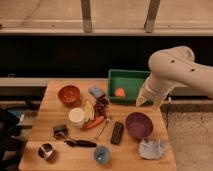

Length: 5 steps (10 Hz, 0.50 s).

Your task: Wipe table surface with sponge

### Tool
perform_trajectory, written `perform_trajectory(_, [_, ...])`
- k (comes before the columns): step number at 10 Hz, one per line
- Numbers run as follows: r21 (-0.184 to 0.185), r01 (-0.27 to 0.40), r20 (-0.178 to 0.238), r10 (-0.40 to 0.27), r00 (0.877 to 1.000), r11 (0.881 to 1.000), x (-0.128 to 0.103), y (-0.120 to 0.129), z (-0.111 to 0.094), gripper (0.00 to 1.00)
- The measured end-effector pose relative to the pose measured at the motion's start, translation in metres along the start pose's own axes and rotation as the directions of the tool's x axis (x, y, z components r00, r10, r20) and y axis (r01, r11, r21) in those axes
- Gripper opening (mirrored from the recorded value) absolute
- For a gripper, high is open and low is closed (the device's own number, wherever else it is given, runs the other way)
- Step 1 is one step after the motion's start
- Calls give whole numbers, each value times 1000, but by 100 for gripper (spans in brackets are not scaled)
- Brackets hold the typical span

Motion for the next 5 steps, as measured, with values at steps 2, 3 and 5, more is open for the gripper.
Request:
perform_trajectory(2, [4, 4, 4, -4, 1000, 1000, -1, 1, -1, 57])
perform_trajectory(3, [4, 13, 16, -13, 1000, 1000, -7, 3, -2, 57])
perform_trajectory(5, [-6, 63, 49, -63, 997, 998, -32, 27, -4, 57])
